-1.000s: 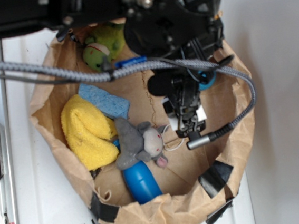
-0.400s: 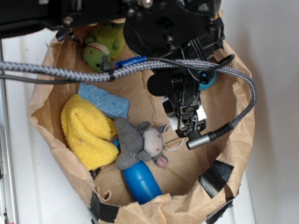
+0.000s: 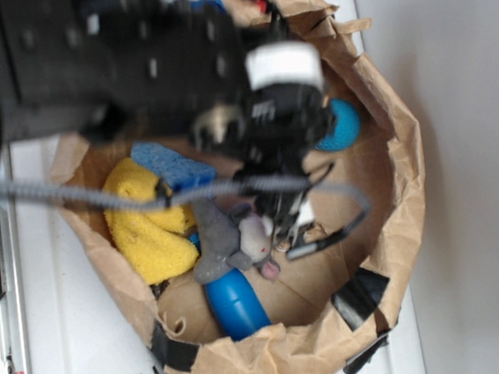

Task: Grab the blue ball.

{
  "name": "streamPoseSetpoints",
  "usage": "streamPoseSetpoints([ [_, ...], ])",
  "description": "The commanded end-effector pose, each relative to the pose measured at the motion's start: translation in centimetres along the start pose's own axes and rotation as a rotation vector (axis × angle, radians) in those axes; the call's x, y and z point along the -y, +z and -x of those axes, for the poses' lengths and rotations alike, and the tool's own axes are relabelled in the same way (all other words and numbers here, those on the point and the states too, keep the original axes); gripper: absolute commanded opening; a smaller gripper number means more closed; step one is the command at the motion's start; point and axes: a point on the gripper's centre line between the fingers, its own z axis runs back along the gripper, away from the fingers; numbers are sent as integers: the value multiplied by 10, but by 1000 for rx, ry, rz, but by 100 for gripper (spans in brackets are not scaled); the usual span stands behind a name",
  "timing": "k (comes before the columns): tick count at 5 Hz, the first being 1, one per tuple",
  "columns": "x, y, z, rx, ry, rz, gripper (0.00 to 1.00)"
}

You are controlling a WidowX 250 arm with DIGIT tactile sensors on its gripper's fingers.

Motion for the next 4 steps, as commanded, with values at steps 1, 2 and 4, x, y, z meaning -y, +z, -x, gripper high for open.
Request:
streamPoseSetpoints([
  [1, -4, -11, -12, 36, 22, -12, 100],
  [2, -18, -21, -33, 8, 98, -24, 100],
  [4, -27, -23, -38, 13, 124, -13, 100],
])
